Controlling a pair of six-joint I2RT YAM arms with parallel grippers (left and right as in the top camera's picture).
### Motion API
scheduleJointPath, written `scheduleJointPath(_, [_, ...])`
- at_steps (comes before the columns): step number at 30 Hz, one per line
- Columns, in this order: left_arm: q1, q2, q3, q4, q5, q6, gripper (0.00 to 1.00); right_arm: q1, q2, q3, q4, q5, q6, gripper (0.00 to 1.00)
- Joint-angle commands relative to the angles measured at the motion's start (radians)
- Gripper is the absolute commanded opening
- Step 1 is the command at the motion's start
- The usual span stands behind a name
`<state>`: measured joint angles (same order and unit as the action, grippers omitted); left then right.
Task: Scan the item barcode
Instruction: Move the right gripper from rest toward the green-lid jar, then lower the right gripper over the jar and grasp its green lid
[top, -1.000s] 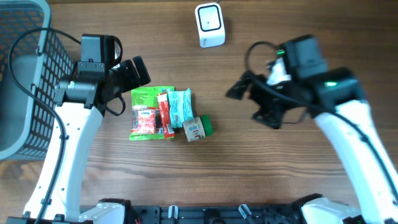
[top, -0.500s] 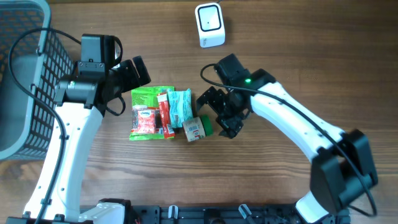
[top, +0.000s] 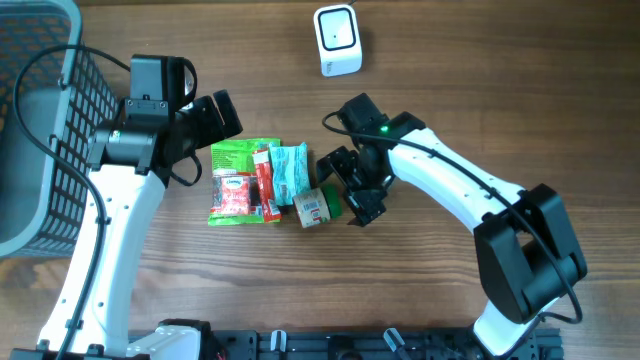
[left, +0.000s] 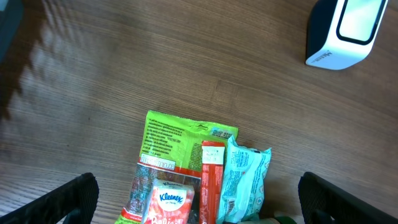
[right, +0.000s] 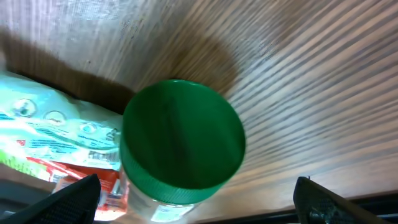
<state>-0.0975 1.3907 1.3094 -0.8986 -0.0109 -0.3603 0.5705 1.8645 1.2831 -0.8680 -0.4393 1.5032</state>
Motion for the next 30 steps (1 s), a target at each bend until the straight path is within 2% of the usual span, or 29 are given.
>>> scheduleJointPath(1, [0.006,-0.005,0.008,-0.002,-0.013,0.012,1.00,0.033,0.019,-0.003,0.031,0.077,0.079,1.00])
scheduleJointPath(10, [0.006,-0.005,0.008,-0.001,-0.013,0.012,1.00,0.070,0.019,-0.003,0.044,0.192,0.108,1.00])
scheduleJointPath(23, [0.006,-0.005,0.008,-0.001,-0.013,0.012,1.00,0.096,0.028,-0.003,0.051,0.207,0.152,1.00])
scheduleJointPath(30, [0.006,-0.005,0.008,-0.002,-0.013,0.013,1.00,0.130,0.028,-0.003,0.053,0.290,0.183,1.00])
